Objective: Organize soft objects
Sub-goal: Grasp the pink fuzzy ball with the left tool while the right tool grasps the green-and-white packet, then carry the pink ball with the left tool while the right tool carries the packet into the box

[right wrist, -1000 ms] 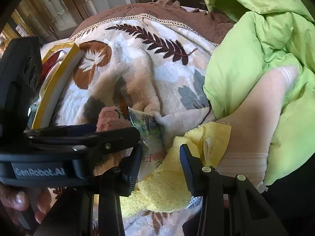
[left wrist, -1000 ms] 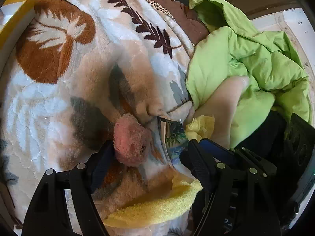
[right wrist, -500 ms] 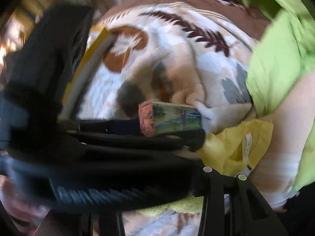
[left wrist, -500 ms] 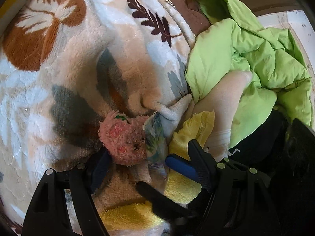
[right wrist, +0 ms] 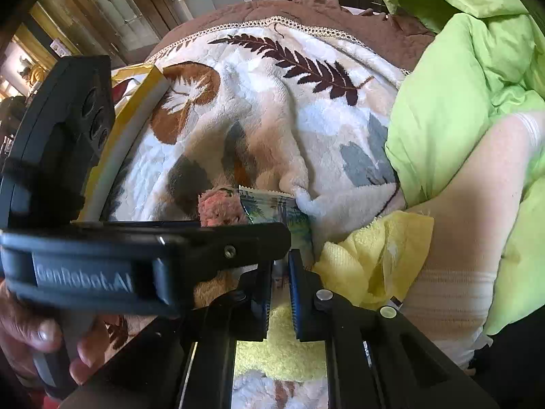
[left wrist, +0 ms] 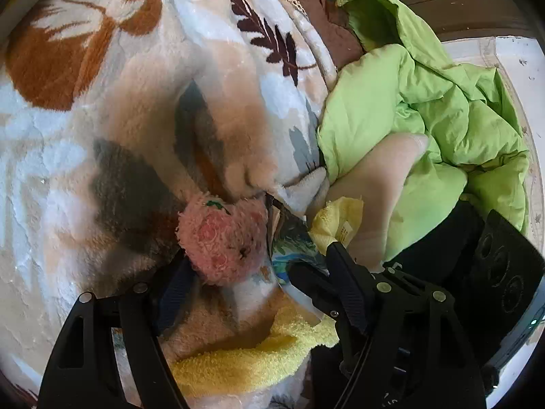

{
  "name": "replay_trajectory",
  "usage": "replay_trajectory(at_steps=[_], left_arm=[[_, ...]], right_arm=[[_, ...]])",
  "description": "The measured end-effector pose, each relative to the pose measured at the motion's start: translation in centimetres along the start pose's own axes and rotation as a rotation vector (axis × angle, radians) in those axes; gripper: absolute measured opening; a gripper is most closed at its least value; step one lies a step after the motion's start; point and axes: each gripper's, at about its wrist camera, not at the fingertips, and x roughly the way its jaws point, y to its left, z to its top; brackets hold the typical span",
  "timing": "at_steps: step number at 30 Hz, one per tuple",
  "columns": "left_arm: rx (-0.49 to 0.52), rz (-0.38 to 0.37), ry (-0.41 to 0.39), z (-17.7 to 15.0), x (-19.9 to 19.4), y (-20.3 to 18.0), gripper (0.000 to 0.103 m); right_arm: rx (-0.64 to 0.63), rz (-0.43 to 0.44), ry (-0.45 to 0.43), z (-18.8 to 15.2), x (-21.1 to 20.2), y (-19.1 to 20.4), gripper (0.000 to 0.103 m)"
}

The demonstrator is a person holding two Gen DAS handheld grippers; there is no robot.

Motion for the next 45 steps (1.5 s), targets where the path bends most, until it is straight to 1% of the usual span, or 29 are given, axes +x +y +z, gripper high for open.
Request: replay_trajectory(at_steps=[2,4,5,7,9,12,13,15,17,19,20,24,26,28,29,30,31,33,34,35,36,37,40,43,45], left_arm=[[-0.003,-0.009,-0.003,0.0,-0.2,-0.1,0.077],[-0.038,-0.059,-0.011,0.1,-0.4,0.4,0.077],[-0.069,-0.089,-0.019,0.2,-0.6,0.9,0.077],[-0.114,-0.126,-0.024,0.4,-0.6,1.7,0.077],[-0.111,-0.121,-0.024,0.4,-0.6,1.7,0.079],[-0.089,-0.078,-0.032,0.5,-0.8,0.9,0.079],[-0.077,-0.063,-0.033,0.5,-0.7,0.4,0.079],[-0.074,-0.070,-0.031,0.6,-0.6,-0.1,0.075],[-0.104,-0.124,-0.026,0.4,-0.5,0.5,0.074],[-0.142,-0.185,-0.023,0.2,-0.3,1.3,0.074],[-0.150,-0.201,-0.024,0.1,-0.3,1.5,0.074],[-0.203,-0.282,-0.074,0.1,-1.1,2.4,0.073],[-0.167,-0.234,-0.043,0.3,-0.7,2.3,0.073],[-0.148,-0.207,-0.004,0.1,0.0,2.1,0.073],[-0.128,-0.178,0.009,-0.1,0.3,1.8,0.072],[-0.117,-0.152,-0.004,-0.3,0.1,1.8,0.071],[-0.129,-0.139,-0.025,-0.4,0.0,1.8,0.071],[-0.126,-0.130,-0.022,-0.4,0.1,1.8,0.070],[-0.109,-0.115,-0.018,-0.4,0.1,1.7,0.065],[-0.089,-0.076,-0.022,-0.5,0.1,1.5,0.047],[-0.065,-0.030,-0.029,-0.7,0.2,1.4,0.035],[-0.047,-0.001,-0.036,-0.7,0.3,1.3,0.026],[-0.018,0.004,-0.046,-0.8,0.5,1.5,0.023],[0.061,0.066,-0.100,-1.4,-0.2,0.3,0.022],[0.086,0.064,-0.123,-1.8,-1.0,-0.1,0.022]], right_arm=[[0.024,0.020,-0.013,-0.5,-0.1,-0.8,0.009],[0.061,0.031,-0.030,-0.9,-0.6,-1.5,0.008],[0.081,0.049,-0.037,-1.1,-0.9,-1.9,0.008],[0.121,0.082,-0.044,-0.9,-1.0,-2.3,0.008],[0.152,0.095,-0.059,-0.8,-1.5,-2.3,0.008],[0.195,0.125,-0.092,-1.3,-1.8,-2.8,0.009],[0.222,0.145,-0.102,-1.6,-1.8,-3.3,0.009],[0.279,0.190,-0.118,-2.1,-2.0,-4.4,0.009],[0.338,0.239,-0.127,-2.6,-1.9,-5.4,0.009],[0.370,0.270,-0.131,-2.9,-1.9,-6.0,0.009],[0.388,0.283,-0.135,-3.1,-1.9,-6.3,0.009],[0.424,0.291,-0.148,-3.7,-2.2,-7.0,0.009],[0.453,0.321,-0.148,-3.9,-2.0,-7.5,0.009],[0.456,0.322,-0.151,-3.8,-2.0,-7.5,0.009],[0.460,0.323,-0.152,-3.9,-2.0,-7.6,0.009],[0.465,0.325,-0.153,-3.9,-2.0,-7.6,0.009],[0.472,0.329,-0.154,-3.9,-2.0,-7.7,0.009],[0.479,0.336,-0.156,-4.2,-2.1,-7.9,0.009],[0.485,0.340,-0.158,-4.3,-2.1,-8.0,0.009],[0.494,0.348,-0.159,-4.3,-2.1,-8.1,0.009],[0.502,0.354,-0.160,-4.4,-2.0,-8.2,0.009],[0.509,0.359,-0.161,-4.3,-1.8,-8.3,0.009],[0.522,0.379,-0.168,-4.3,-1.7,-8.2,0.009],[0.526,0.408,-0.191,-4.4,-2.1,-7.8,0.009],[0.520,0.420,-0.205,-4.4,-2.6,-7.3,0.009]])
